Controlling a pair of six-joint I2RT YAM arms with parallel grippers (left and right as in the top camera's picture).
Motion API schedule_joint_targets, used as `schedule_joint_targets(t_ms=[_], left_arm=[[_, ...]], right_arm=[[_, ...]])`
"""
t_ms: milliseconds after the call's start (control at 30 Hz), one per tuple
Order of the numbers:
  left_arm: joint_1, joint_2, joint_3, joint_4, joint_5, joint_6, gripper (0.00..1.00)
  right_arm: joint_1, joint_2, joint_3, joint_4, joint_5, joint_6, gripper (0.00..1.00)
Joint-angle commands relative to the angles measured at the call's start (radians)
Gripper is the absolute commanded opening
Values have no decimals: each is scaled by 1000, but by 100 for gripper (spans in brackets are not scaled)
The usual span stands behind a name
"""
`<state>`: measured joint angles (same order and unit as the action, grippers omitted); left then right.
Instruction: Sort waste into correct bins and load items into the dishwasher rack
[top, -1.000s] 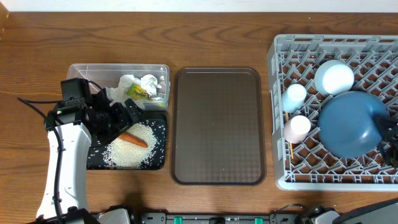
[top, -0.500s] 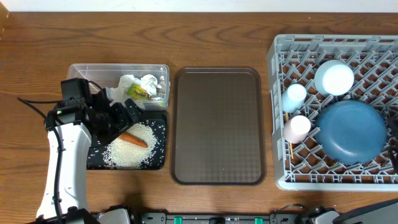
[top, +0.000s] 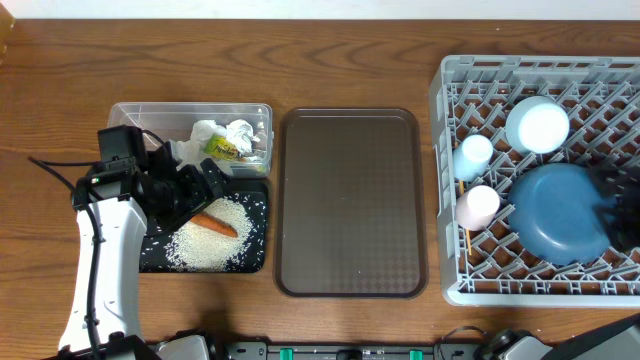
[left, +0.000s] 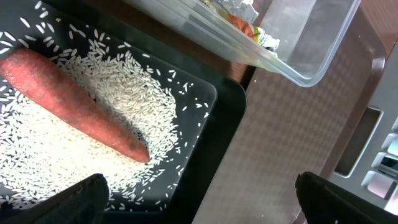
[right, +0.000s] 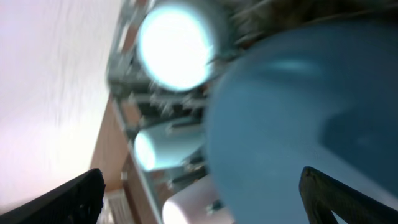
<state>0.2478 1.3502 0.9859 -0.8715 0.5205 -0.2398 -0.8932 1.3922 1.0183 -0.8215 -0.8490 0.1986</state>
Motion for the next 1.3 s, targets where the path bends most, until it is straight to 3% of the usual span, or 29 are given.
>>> schedule_joint_targets(t_ms=[0,233,633,833,1267], left_arm=[[5,2,-4,-3,2,-8,99],[5,2,-4,-3,2,-8,99],[5,2,-4,-3,2,-8,99],[5,2,-4,-3,2,-8,99],[5,2,-4,-3,2,-8,99]], right_arm=[[123,-8,24,-2,-92,-94,99],[423,-8,23,-48,-146,-205,99],[800,-8,23,-50,-146,-192,99],[844,-8,23,-50,-54,-193,99],[844,-8,23,-50,476,-192,99]])
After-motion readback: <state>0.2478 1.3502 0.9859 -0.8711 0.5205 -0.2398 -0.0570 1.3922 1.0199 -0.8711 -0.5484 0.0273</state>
